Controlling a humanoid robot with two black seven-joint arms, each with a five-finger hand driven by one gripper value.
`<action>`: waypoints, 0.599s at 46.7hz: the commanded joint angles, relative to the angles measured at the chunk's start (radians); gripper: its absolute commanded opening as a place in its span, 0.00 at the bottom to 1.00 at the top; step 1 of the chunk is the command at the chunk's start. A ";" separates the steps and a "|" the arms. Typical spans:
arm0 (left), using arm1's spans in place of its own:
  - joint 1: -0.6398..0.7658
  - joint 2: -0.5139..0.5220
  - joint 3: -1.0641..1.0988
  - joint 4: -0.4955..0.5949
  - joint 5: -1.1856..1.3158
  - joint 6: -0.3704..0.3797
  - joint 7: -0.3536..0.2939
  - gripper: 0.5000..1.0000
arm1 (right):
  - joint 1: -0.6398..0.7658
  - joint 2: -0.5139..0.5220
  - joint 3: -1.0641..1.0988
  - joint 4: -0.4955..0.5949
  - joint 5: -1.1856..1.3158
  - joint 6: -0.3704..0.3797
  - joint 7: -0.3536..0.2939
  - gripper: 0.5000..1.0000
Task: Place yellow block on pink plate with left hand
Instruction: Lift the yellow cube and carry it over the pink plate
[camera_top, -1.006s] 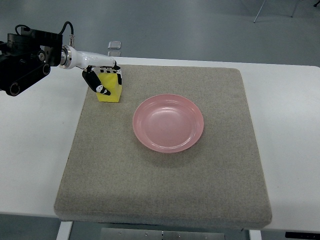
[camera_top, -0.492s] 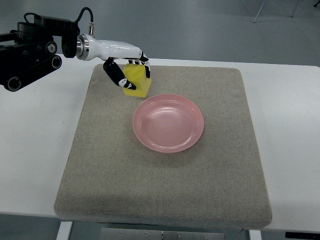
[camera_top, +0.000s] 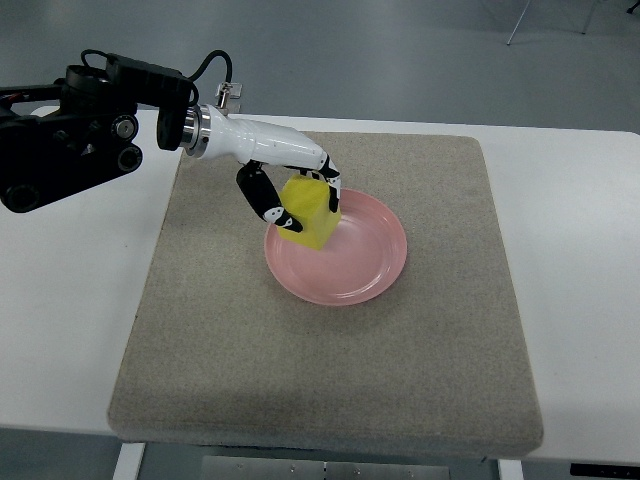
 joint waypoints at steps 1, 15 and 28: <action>0.000 -0.007 0.006 0.010 0.005 -0.005 0.001 0.00 | 0.000 0.000 0.001 0.000 0.000 0.000 0.001 0.85; 0.009 -0.090 0.055 0.102 0.014 -0.006 0.006 0.00 | 0.000 0.000 -0.001 0.000 0.000 0.000 -0.001 0.85; 0.039 -0.154 0.058 0.174 0.017 0.004 0.008 0.00 | 0.000 0.000 -0.001 0.000 0.000 0.000 -0.001 0.85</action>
